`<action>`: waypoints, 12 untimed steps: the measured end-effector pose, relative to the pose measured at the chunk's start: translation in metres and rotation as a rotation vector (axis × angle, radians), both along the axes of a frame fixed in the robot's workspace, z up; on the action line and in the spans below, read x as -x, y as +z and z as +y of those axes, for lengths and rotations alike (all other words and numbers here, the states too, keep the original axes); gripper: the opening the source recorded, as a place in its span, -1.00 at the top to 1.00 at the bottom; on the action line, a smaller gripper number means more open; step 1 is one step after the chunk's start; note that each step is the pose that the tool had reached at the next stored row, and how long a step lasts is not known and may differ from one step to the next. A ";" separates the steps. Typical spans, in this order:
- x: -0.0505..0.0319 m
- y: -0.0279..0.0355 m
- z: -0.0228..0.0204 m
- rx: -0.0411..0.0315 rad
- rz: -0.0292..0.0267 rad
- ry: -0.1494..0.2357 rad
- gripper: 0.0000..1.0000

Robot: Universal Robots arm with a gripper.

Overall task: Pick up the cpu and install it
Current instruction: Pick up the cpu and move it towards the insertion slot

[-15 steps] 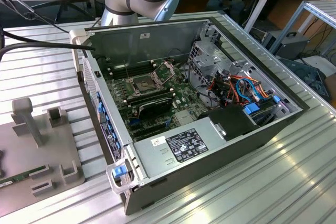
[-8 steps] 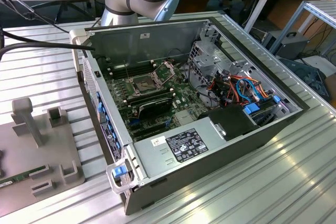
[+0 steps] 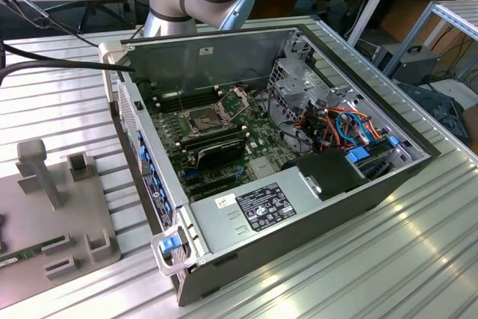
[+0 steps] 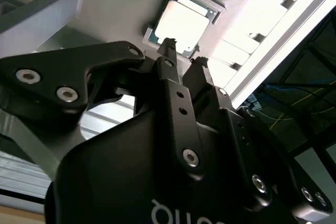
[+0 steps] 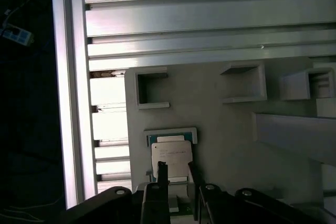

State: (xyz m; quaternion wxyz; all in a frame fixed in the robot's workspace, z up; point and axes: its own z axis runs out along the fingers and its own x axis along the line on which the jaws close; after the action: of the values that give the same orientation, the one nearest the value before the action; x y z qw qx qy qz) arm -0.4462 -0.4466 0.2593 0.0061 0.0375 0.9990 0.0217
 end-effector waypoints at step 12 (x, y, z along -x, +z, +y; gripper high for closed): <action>0.0005 -0.0001 0.0000 0.0000 0.0000 0.000 -0.20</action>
State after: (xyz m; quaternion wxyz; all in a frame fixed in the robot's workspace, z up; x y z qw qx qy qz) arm -0.4467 -0.4466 0.2592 0.0061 0.0375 0.9990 0.0218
